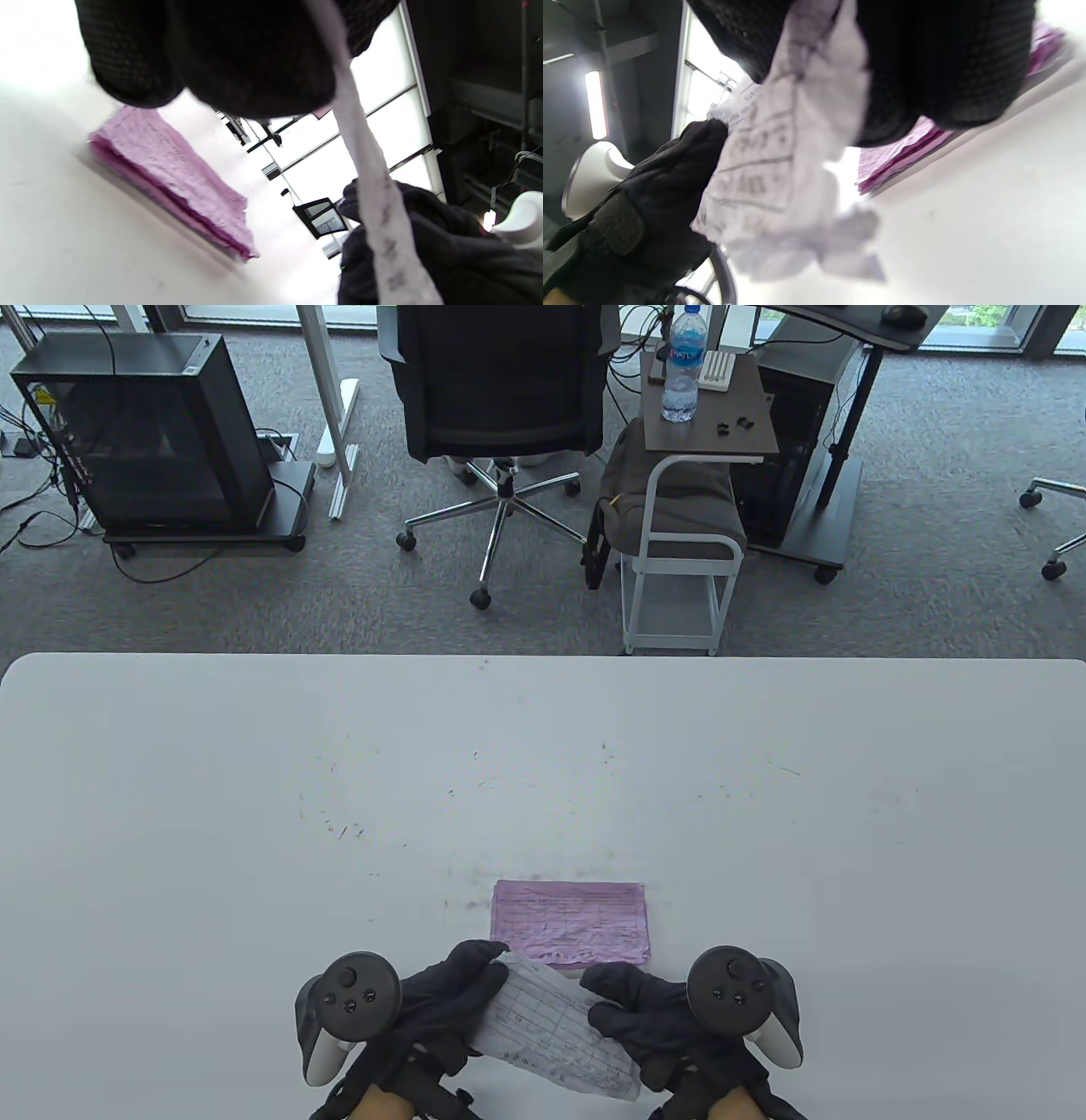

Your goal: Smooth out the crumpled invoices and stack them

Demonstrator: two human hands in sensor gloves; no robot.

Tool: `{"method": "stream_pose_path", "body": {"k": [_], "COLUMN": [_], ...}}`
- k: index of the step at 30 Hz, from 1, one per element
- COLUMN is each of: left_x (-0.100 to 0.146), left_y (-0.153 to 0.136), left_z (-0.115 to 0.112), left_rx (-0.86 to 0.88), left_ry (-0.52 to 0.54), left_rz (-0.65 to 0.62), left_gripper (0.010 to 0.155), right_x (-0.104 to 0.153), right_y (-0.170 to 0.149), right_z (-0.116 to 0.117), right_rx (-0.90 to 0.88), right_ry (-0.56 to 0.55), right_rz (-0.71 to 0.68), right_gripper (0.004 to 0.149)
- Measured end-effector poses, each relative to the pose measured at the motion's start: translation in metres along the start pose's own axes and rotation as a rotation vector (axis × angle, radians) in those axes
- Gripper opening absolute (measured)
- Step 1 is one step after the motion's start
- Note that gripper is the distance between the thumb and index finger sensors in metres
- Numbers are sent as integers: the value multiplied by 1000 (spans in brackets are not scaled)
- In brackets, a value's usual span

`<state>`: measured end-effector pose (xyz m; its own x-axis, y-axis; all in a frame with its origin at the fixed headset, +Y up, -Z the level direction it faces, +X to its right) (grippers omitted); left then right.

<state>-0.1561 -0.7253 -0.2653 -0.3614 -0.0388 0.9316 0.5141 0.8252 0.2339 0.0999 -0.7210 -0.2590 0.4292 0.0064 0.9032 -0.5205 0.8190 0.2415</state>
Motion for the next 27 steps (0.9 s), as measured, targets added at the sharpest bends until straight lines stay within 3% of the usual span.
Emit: {"method": "stream_pose_path", "body": {"k": [2,5,8,12,15,19,27], "left_x": [-3,-5,-5,-6,-7,-7,-6], "left_y": [-6,-18,-23,-21,-14,-13,-29], "left_z": [-10,-31,-43,-42,-51,-76,-98], "left_rx": [-73,-191,-286,-448,-470,-555,-776], "left_ry": [-91,-281,-347,-330,-411,-572,-719], "left_rz": [46,139,208,194,89,67,216], "left_gripper": [42,43,46,62,61,55,62], "right_x": [-1,-3,-7,-11,-13,-14,-14], "right_y": [-6,-20,-30,-38,-34,-29,-29], "right_z": [2,13,26,40,45,51,52], "right_rx": [111,320,456,621,662,699,672], "right_ry": [-9,67,154,242,252,263,260], "right_rz": [54,151,222,259,246,202,181], "right_gripper": [42,41,40,40,40,40,45]}}
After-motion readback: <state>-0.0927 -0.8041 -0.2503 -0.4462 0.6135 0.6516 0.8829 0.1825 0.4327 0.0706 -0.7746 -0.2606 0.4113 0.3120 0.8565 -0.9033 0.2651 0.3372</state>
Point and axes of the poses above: the tracker on the back of each hand, its own y axis roughly to the thumb side, its own x axis roughly from the fingertips to the wrist, z = x × y, the point moved 4 cm from there along -x, roughly from the wrist to the fingertips
